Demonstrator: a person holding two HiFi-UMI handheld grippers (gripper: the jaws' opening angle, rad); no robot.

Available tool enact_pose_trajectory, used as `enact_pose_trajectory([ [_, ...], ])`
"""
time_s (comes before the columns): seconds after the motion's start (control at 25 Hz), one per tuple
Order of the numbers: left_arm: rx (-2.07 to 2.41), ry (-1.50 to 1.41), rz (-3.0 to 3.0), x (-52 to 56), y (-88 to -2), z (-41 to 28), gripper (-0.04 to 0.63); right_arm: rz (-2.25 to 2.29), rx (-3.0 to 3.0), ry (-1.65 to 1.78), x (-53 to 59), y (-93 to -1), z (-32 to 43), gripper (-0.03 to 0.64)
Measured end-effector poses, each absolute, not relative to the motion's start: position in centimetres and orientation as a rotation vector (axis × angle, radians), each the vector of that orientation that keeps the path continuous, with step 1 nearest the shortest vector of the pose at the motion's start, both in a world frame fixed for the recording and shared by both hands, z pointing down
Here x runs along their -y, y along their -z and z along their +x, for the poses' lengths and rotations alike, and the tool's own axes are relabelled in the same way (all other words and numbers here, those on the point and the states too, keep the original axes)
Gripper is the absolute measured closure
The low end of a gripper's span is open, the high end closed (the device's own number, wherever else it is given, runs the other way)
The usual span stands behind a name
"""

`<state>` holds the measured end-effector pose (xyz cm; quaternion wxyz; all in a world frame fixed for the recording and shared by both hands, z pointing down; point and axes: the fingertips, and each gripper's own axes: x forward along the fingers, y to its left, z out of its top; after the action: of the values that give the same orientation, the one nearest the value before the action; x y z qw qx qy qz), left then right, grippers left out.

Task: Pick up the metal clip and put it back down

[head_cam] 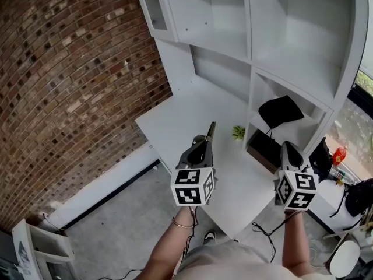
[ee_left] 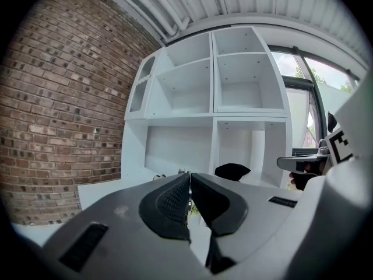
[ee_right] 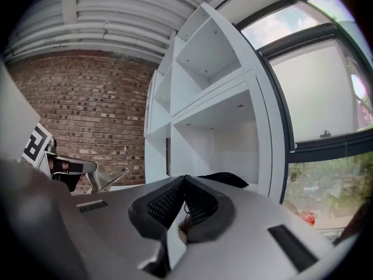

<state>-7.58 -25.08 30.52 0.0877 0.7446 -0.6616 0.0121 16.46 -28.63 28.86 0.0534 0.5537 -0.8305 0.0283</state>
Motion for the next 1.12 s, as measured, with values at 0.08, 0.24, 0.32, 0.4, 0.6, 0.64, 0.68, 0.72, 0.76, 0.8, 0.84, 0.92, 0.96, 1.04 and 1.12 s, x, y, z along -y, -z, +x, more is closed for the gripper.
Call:
enact_pose_trajectory([
  [0.08, 1.932, -0.048, 2.239, 25.4, -30.8, -6.8, 0.58, 1.721, 2.495, -0.101, 28.4, -29.1, 17.4, 0.615],
  [0.24, 1.845, -0.061, 2.294, 26.6, -31.1, -4.8, 0.58, 1.812, 2.426, -0.121, 28.3, -29.2, 19.8, 0.615],
  [0.32, 1.8, -0.064, 2.323, 27.2, -31.3, -3.6, 0.58, 1.859, 2.39, -0.124, 28.1, -29.2, 21.1, 0.615],
  [0.4, 1.759, -0.065, 2.351, 27.6, -31.4, -2.5, 0.58, 1.899, 2.357, -0.12, 27.8, -29.0, 22.1, 0.615],
  [0.6, 1.677, -0.07, 2.402, 28.4, -31.8, -0.7, 0.58, 1.973, 2.297, -0.124, 27.2, -29.1, 23.6, 0.615],
  [0.64, 1.662, -0.075, 2.408, 28.5, -32.0, -0.4, 0.58, 1.982, 2.286, -0.128, 27.1, -29.3, 23.8, 0.615],
  [0.68, 1.647, -0.079, 2.413, 28.5, -32.1, -0.2, 0.58, 1.99, 2.276, -0.133, 27.0, -29.4, 23.9, 0.615],
  [0.72, 1.634, -0.081, 2.417, 28.5, -32.3, -0.1, 0.58, 1.996, 2.268, -0.138, 26.8, -29.6, 24.0, 0.615],
  [0.76, 1.622, -0.083, 2.419, 28.6, -32.4, 0.0, 0.58, 2.001, 2.261, -0.143, 26.8, -29.7, 23.9, 0.615],
  [0.8, 1.61, -0.084, 2.419, 28.5, -32.6, 0.0, 0.58, 2.005, 2.254, -0.148, 26.7, -29.9, 23.9, 0.615],
  [0.84, 1.598, -0.087, 2.418, 28.5, -32.9, 0.1, 0.58, 2.008, 2.247, -0.155, 26.6, -30.1, 23.8, 0.615],
  [0.92, 1.574, -0.096, 2.413, 28.3, -33.6, 0.2, 0.58, 2.013, 2.232, -0.169, 26.2, -30.5, 23.7, 0.615],
  [0.96, 1.562, -0.102, 2.41, 28.2, -34.0, 0.3, 0.58, 2.015, 2.225, -0.176, 26.1, -30.7, 23.7, 0.615],
  [1.04, 1.54, -0.117, 2.402, 28.0, -34.8, 0.5, 0.58, 2.019, 2.211, -0.189, 25.7, -31.1, 23.7, 0.615],
  [1.12, 1.516, -0.134, 2.394, 27.7, -35.6, 0.7, 0.58, 2.021, 2.195, -0.204, 25.3, -31.7, 23.7, 0.615],
])
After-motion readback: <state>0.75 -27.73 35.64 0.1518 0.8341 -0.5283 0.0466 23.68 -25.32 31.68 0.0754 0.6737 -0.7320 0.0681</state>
